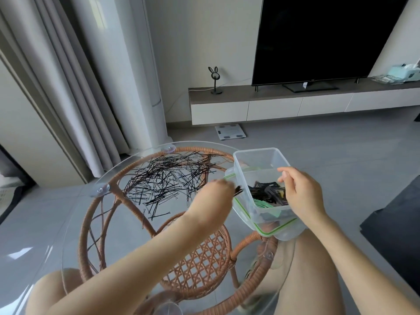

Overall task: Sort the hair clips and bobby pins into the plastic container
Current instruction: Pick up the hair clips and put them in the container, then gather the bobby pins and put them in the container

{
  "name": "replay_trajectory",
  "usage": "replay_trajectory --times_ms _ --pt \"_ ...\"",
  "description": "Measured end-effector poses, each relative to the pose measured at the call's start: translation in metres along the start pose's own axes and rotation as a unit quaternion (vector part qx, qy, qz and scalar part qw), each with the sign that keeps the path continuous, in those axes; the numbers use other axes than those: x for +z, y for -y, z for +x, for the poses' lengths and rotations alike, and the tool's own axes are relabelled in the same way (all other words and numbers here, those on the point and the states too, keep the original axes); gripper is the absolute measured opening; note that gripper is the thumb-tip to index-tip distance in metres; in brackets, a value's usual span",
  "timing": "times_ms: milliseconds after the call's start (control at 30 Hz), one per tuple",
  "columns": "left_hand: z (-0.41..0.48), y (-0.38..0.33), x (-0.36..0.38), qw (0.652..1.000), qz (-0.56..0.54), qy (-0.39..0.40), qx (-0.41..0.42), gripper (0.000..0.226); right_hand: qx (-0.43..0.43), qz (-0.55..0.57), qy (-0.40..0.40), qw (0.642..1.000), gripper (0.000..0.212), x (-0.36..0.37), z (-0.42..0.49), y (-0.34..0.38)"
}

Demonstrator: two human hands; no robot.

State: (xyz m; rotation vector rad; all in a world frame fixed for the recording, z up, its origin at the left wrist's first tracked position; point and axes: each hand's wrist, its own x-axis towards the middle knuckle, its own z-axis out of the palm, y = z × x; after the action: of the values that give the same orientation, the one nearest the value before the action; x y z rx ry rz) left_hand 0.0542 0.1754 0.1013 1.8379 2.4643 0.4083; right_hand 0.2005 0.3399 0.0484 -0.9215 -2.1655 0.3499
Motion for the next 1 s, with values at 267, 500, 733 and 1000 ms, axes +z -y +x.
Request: replay_trajectory --times_ms 267,500,733,1000 --pt "0.059 -0.07 0.012 0.989 0.081 0.068 0.108 0.019 0.06 0.076 0.021 0.995 0.023 -0.013 0.0 0.001" --pt "0.042 0.009 0.005 0.98 -0.059 -0.14 0.131 0.023 0.031 0.023 -0.042 0.998 0.019 -0.018 0.002 0.046" --pt "-0.002 0.177 -0.001 0.961 -0.058 -0.207 -0.172 0.039 -0.018 0.157 0.073 0.985 0.033 0.066 0.004 0.133" --pt "-0.002 0.282 0.032 0.946 -0.063 -0.048 -0.313 0.065 0.165 -0.036 0.109 0.98 0.063 0.194 0.08 0.115"
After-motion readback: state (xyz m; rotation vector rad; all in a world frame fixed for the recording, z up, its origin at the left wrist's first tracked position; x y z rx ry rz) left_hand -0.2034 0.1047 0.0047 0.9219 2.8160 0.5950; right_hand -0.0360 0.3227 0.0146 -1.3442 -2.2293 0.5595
